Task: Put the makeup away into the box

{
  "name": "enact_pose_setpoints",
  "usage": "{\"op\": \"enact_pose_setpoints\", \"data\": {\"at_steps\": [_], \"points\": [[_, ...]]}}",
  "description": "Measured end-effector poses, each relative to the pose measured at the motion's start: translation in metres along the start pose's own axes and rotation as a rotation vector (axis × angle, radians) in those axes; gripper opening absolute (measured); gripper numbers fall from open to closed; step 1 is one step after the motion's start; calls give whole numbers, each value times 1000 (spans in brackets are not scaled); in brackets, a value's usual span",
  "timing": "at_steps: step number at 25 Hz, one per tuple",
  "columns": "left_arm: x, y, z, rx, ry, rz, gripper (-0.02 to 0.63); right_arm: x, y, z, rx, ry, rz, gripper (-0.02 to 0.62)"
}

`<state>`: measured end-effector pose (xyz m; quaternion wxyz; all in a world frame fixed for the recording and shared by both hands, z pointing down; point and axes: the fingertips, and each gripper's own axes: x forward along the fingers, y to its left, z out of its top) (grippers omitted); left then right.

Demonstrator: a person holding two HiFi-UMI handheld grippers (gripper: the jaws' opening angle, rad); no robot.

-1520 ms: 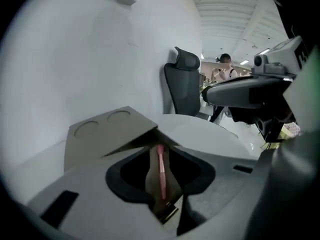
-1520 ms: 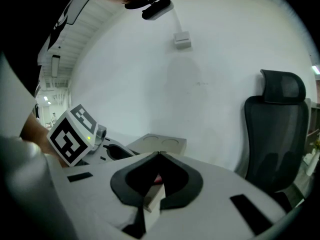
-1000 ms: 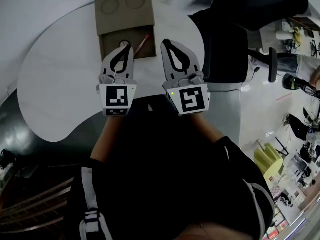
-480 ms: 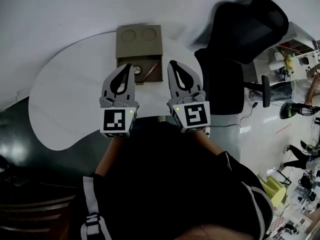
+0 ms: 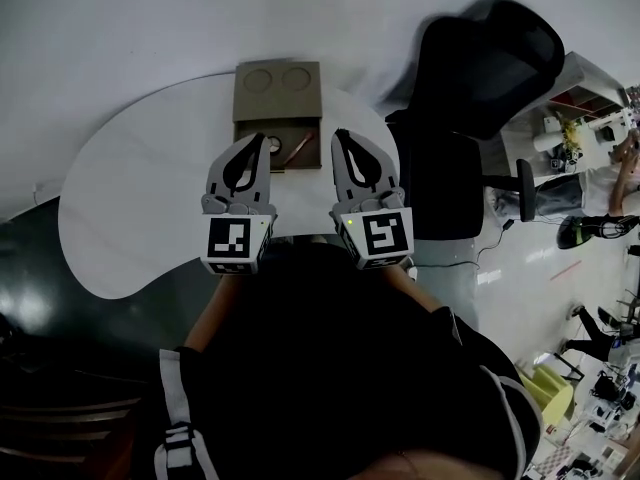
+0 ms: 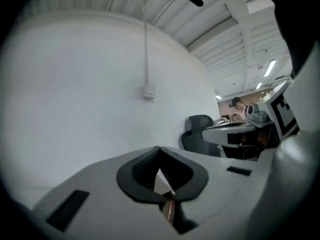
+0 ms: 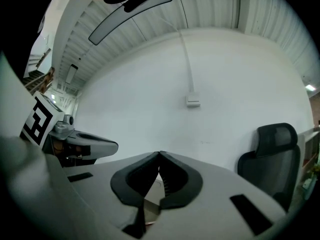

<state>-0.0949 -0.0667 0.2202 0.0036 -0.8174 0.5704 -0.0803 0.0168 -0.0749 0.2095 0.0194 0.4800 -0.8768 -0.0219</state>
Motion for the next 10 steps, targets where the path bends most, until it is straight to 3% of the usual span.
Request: {"op": "enact_pose_setpoints", "data": {"at_steps": [10], "points": [[-9,-30,4,28,-20,5,8,-26,-8,-6,-5,-8,41,21]]}}
